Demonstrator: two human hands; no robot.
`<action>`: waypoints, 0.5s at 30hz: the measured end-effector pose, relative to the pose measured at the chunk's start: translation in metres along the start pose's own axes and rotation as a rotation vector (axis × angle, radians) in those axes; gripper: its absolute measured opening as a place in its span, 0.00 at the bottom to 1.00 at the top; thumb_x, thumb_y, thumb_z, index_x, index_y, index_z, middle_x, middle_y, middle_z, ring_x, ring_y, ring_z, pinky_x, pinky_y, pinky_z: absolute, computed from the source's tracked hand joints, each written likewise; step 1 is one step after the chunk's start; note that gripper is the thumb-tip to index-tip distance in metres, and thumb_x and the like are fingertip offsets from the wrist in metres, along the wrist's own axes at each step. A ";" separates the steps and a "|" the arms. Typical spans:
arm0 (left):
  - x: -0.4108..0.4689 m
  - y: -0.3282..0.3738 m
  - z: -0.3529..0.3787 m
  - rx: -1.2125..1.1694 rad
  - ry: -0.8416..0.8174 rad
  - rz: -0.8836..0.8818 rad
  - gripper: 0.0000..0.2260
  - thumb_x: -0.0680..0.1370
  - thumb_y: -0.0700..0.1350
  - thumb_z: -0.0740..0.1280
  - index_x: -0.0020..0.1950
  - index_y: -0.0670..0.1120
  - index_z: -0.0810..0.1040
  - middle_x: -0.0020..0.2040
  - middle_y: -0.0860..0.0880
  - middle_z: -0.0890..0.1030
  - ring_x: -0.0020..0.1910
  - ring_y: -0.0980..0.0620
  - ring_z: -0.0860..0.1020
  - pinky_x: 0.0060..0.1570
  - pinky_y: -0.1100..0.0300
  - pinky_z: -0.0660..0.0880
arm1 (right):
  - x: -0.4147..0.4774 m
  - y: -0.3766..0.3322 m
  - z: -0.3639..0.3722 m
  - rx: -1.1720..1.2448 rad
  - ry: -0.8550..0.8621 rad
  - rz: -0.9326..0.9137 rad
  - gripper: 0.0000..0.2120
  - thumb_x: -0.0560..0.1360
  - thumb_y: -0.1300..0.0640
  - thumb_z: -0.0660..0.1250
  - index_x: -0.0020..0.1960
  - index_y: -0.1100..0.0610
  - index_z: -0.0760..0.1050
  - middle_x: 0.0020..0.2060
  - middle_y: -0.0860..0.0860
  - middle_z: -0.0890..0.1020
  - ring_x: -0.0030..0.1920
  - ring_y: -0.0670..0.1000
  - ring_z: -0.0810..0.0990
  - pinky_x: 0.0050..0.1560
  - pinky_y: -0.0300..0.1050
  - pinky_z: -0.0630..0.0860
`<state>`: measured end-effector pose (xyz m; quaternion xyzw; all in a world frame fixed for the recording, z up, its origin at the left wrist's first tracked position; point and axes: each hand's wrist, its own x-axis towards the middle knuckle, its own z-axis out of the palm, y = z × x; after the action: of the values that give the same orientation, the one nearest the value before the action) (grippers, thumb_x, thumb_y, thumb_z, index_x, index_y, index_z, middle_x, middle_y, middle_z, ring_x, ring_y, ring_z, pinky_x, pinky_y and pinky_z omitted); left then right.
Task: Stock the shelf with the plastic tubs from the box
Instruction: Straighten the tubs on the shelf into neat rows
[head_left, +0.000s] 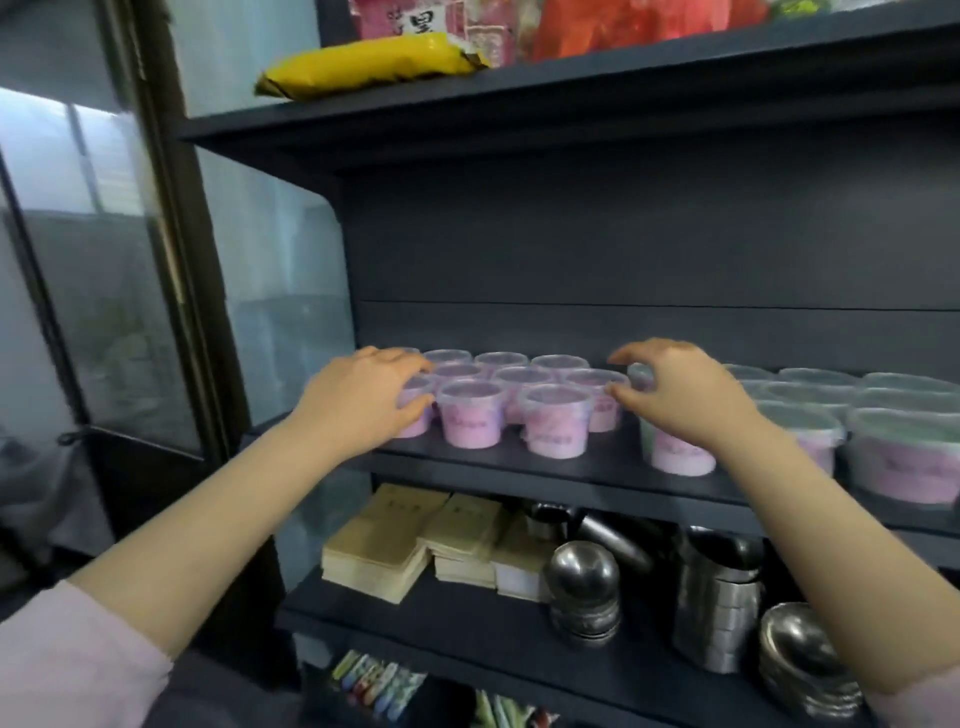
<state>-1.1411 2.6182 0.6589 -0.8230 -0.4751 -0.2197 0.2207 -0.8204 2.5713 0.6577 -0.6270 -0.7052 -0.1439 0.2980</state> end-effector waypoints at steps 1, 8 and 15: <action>-0.008 -0.018 -0.002 0.008 -0.014 -0.016 0.19 0.77 0.56 0.64 0.66 0.52 0.73 0.65 0.51 0.77 0.60 0.46 0.75 0.56 0.54 0.71 | 0.005 -0.016 0.010 0.006 -0.021 -0.003 0.17 0.73 0.47 0.68 0.60 0.50 0.77 0.58 0.50 0.81 0.59 0.54 0.77 0.56 0.50 0.74; -0.028 -0.116 0.015 -0.013 -0.058 -0.077 0.18 0.78 0.56 0.62 0.66 0.52 0.73 0.63 0.51 0.78 0.58 0.48 0.75 0.54 0.53 0.74 | 0.071 -0.095 0.061 0.030 -0.142 -0.061 0.18 0.74 0.44 0.66 0.61 0.50 0.76 0.60 0.48 0.80 0.60 0.52 0.77 0.58 0.49 0.75; 0.009 -0.183 0.085 0.025 -0.098 -0.013 0.20 0.79 0.58 0.59 0.69 0.54 0.69 0.65 0.53 0.75 0.61 0.52 0.74 0.57 0.55 0.72 | 0.154 -0.125 0.136 0.142 -0.218 -0.095 0.16 0.73 0.44 0.68 0.59 0.49 0.78 0.58 0.44 0.81 0.59 0.47 0.78 0.60 0.44 0.73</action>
<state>-1.2856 2.7552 0.6239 -0.8267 -0.4936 -0.1745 0.2060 -0.9802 2.7517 0.6652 -0.5824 -0.7706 -0.0387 0.2559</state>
